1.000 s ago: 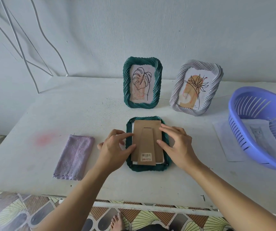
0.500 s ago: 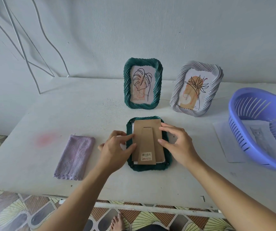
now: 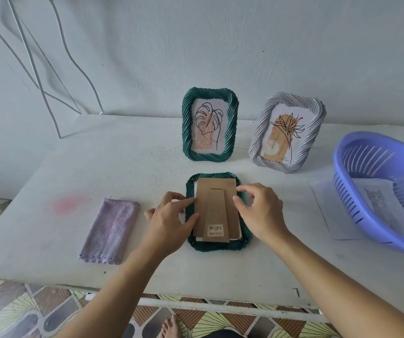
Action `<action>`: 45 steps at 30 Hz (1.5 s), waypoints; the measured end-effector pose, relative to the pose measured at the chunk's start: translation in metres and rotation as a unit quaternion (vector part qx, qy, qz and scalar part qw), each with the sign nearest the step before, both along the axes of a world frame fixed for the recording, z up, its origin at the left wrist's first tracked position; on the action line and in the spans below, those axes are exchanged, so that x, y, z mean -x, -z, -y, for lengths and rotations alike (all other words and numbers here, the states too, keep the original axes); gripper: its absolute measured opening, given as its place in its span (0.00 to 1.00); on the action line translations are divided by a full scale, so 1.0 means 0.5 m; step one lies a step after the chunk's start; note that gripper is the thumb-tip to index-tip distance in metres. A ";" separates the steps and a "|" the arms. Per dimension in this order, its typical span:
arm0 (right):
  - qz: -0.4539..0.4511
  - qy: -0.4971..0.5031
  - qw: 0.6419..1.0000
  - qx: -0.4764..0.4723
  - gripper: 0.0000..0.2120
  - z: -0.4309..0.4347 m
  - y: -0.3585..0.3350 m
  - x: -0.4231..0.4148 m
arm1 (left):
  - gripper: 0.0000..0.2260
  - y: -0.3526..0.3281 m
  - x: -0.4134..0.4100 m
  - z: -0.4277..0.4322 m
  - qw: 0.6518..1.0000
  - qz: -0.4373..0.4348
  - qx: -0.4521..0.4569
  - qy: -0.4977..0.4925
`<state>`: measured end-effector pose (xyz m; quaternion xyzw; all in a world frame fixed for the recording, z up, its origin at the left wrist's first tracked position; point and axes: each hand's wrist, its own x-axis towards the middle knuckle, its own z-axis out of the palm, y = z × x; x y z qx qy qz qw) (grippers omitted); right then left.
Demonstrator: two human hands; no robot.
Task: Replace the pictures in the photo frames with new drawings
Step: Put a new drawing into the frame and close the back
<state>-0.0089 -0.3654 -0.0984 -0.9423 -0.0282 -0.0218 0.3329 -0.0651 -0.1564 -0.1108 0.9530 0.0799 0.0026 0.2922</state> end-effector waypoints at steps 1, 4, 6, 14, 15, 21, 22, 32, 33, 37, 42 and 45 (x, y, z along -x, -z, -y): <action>0.002 -0.008 1.000 0.013 0.12 -0.001 -0.002 0.001 | 0.18 -0.001 0.002 0.002 1.000 0.002 -0.005 0.000; 0.000 -0.016 1.000 0.026 0.13 -0.005 -0.007 0.005 | 0.19 -0.005 0.007 0.008 0.999 0.003 -0.033 0.007; -0.012 -0.011 1.000 0.011 0.13 -0.007 -0.007 0.007 | 0.19 -0.006 0.008 0.011 0.999 0.000 -0.035 0.010; 0.003 0.008 0.998 -0.069 0.09 -0.006 -0.009 0.015 | 0.17 -0.010 0.009 0.014 1.000 -0.016 -0.001 0.008; 0.007 0.008 0.996 -0.087 0.09 -0.005 -0.008 0.016 | 0.17 -0.011 0.009 0.014 1.000 -0.019 0.003 0.006; -0.001 0.008 0.982 -0.188 0.09 0.003 -0.007 0.010 | 0.17 -0.014 0.007 0.015 1.000 -0.025 0.014 0.004; -0.009 0.013 0.978 -0.207 0.09 0.003 -0.008 0.008 | 0.17 -0.014 0.008 0.015 1.000 -0.025 0.015 0.004; -0.071 0.092 0.947 -0.299 0.08 0.010 -0.009 -0.009 | 0.17 -0.010 0.008 0.009 1.000 -0.026 0.008 0.007; -0.074 0.091 0.947 -0.298 0.08 0.011 -0.007 -0.011 | 0.17 -0.009 0.008 0.008 1.000 -0.023 0.009 0.007; -0.079 0.078 0.955 -0.276 0.08 0.009 -0.004 -0.016 | 0.17 -0.008 0.007 0.008 1.000 -0.014 0.020 0.003; -0.048 0.065 0.975 -0.208 0.08 0.004 -0.001 -0.015 | 0.18 -0.003 0.007 0.006 1.000 -0.018 0.014 0.007; -0.028 0.046 0.987 -0.151 0.08 0.002 0.003 -0.014 | 0.18 -0.002 0.007 0.008 1.000 -0.014 0.016 0.005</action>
